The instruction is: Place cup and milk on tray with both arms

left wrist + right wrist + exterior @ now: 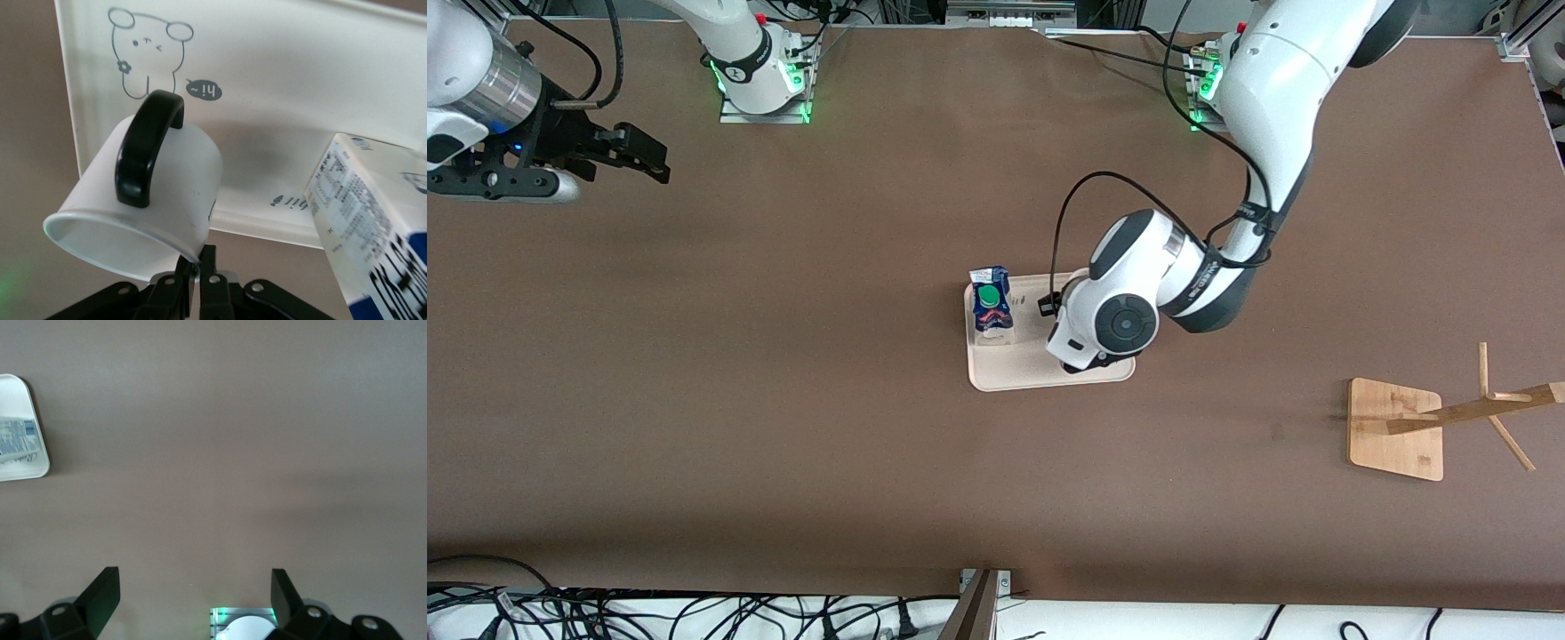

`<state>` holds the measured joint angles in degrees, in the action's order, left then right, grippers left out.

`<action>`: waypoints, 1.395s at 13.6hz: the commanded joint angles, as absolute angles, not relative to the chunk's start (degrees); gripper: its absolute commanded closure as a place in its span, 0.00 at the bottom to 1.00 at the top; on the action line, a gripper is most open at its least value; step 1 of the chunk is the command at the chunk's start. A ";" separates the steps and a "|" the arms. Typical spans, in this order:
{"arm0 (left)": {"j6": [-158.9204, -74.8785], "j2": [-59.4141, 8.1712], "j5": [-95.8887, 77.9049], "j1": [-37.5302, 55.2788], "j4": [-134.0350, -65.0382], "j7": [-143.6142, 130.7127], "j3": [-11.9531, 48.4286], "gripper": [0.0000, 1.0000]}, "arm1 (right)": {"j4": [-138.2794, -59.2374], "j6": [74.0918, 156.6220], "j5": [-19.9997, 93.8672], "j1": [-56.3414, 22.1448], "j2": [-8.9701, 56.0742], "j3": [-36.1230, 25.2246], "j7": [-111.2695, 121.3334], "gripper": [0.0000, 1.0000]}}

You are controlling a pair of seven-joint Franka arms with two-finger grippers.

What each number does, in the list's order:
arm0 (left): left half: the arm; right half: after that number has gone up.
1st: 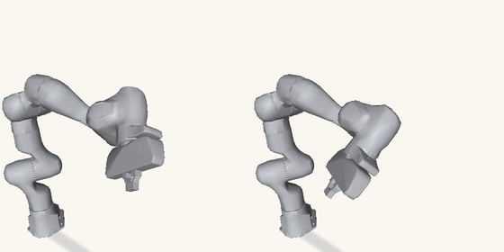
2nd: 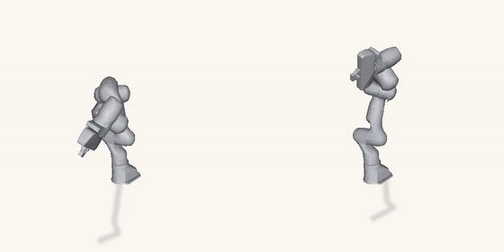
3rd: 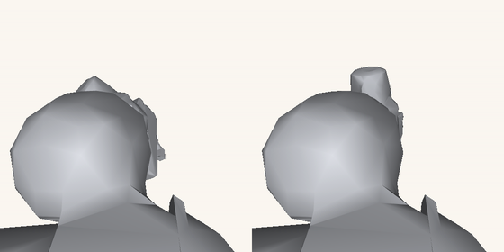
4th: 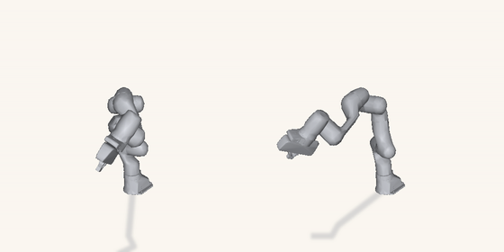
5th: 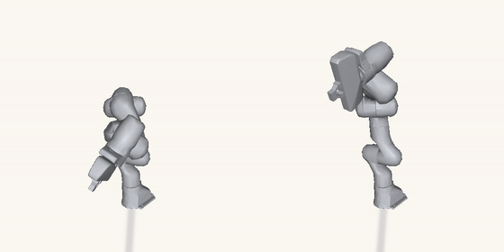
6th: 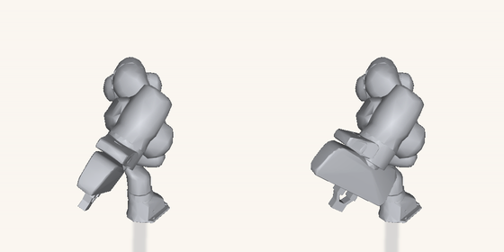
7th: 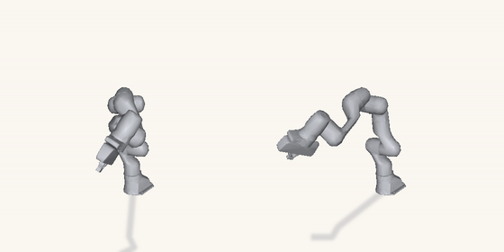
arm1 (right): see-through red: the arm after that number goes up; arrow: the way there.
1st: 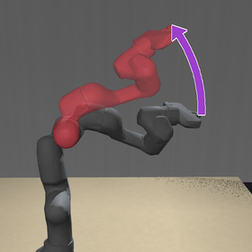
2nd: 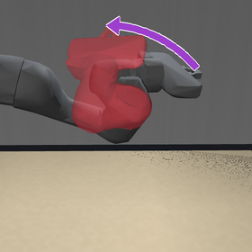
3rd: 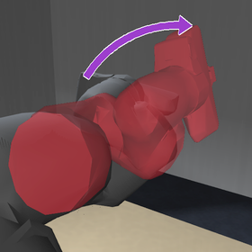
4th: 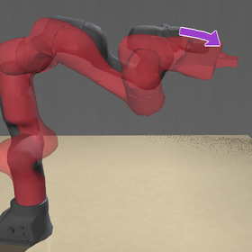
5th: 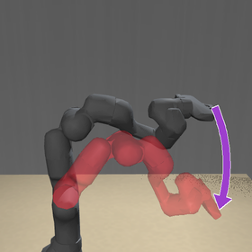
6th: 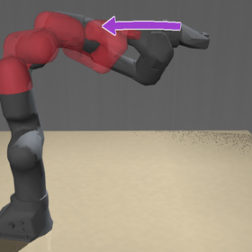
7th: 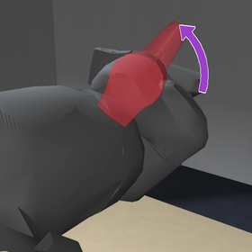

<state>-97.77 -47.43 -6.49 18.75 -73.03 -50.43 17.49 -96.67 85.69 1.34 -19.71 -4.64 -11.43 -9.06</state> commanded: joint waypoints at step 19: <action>-80.70 -27.96 2.11 3.89 -69.17 -24.58 17.14 0.00 | -90.70 88.51 -0.53 -6.77 0.09 -3.43 0.79 0.00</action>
